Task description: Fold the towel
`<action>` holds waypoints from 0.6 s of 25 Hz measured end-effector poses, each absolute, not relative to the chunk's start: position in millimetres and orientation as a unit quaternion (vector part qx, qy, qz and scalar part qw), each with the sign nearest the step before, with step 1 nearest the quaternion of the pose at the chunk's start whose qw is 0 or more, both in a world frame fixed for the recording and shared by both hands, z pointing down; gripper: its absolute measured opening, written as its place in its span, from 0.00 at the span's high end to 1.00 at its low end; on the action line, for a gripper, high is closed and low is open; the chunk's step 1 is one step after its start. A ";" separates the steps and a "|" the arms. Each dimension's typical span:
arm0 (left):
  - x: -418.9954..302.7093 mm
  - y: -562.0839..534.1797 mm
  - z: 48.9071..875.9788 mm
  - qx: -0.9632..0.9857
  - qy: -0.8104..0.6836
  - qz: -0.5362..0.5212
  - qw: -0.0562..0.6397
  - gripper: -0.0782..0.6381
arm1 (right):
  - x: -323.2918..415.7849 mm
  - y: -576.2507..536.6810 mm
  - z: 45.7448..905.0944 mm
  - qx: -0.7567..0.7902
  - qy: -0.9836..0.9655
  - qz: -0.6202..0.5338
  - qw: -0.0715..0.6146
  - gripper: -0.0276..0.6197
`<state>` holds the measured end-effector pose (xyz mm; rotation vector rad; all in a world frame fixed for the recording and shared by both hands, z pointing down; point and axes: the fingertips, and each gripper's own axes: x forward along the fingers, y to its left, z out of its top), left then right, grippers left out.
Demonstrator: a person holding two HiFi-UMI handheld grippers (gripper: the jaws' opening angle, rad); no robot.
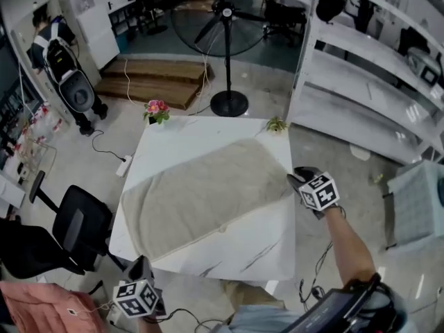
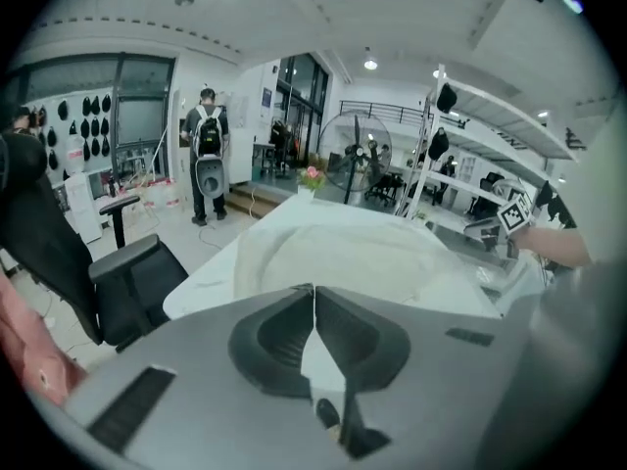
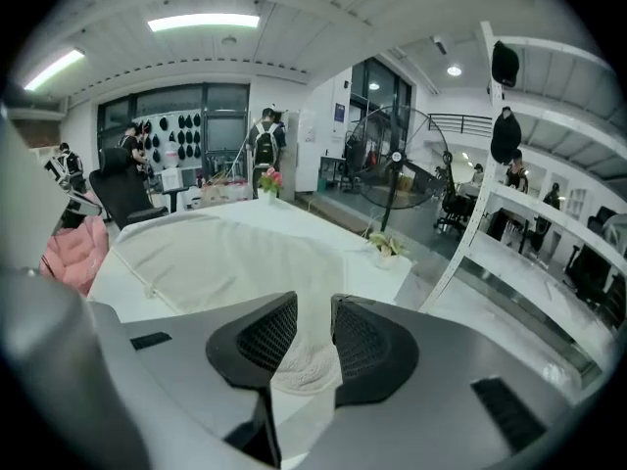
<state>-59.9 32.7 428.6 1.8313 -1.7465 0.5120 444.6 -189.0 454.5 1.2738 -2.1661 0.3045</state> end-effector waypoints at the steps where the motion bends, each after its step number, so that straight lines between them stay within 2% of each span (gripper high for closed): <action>1: -53.3 30.9 416.8 0.690 -0.650 0.178 0.263 0.88 | 446.6 -191.2 442.8 0.484 -0.817 0.106 0.296 0.77; 8: -5.7 7.9 365.6 0.735 -0.636 0.126 0.200 0.88 | 453.7 -217.0 418.4 0.491 -0.815 0.094 0.292 0.77; 15: 15.2 -35.4 376.8 0.749 -0.616 0.119 0.213 0.88 | 465.2 -242.2 518.9 0.473 -0.803 0.185 0.313 0.76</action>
